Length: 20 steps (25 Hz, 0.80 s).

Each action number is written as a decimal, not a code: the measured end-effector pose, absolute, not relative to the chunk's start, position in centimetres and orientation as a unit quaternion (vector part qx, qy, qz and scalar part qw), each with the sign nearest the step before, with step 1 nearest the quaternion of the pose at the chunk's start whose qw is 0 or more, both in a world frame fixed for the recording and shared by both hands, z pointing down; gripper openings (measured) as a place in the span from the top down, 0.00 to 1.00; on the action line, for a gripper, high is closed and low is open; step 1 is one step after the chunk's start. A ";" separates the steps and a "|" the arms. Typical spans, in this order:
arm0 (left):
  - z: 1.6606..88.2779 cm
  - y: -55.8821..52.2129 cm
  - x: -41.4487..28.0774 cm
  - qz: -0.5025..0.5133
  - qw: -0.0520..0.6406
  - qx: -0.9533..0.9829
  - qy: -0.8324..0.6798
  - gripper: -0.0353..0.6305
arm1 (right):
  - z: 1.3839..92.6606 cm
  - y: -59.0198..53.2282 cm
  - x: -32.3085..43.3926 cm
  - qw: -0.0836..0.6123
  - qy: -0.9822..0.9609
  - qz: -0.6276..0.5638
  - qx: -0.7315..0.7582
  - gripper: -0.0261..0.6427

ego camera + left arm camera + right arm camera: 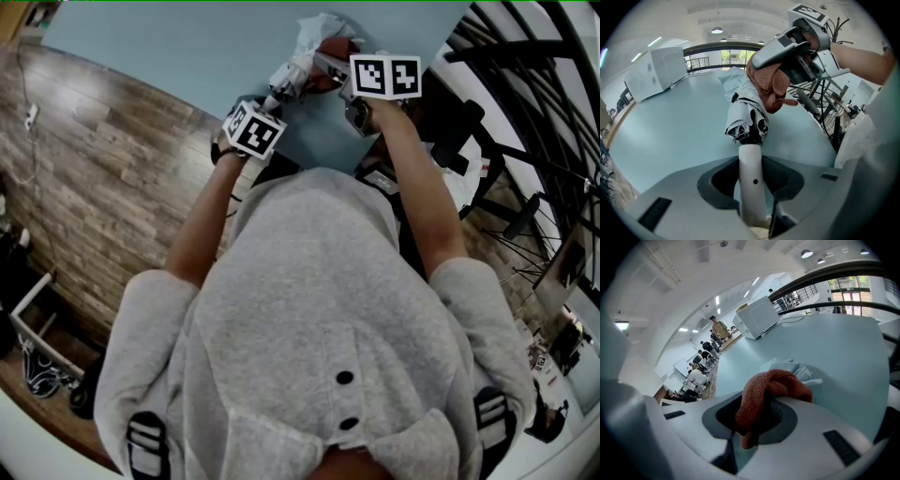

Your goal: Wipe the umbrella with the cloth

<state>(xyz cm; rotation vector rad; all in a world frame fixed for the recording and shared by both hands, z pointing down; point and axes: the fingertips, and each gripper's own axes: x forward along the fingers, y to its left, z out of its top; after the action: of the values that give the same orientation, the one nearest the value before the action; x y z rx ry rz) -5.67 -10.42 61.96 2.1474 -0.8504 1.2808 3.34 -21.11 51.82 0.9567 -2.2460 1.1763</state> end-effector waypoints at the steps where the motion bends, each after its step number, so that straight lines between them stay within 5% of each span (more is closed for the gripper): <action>1: 61.9 -10.3 -5.7 0.469 0.248 0.788 -0.312 0.71 | 51.8 -21.3 3.5 0.214 -0.809 0.422 0.349 0.84; 20: 61.9 -10.4 -5.6 0.469 0.246 0.790 -0.308 0.71 | 51.8 -26.3 7.3 0.269 -0.802 0.354 0.398 0.84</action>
<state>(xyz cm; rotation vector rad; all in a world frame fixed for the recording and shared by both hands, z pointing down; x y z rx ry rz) -5.61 -10.40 61.91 2.1556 -0.8412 1.2789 7.33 -26.27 51.79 1.0744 -2.1635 0.9533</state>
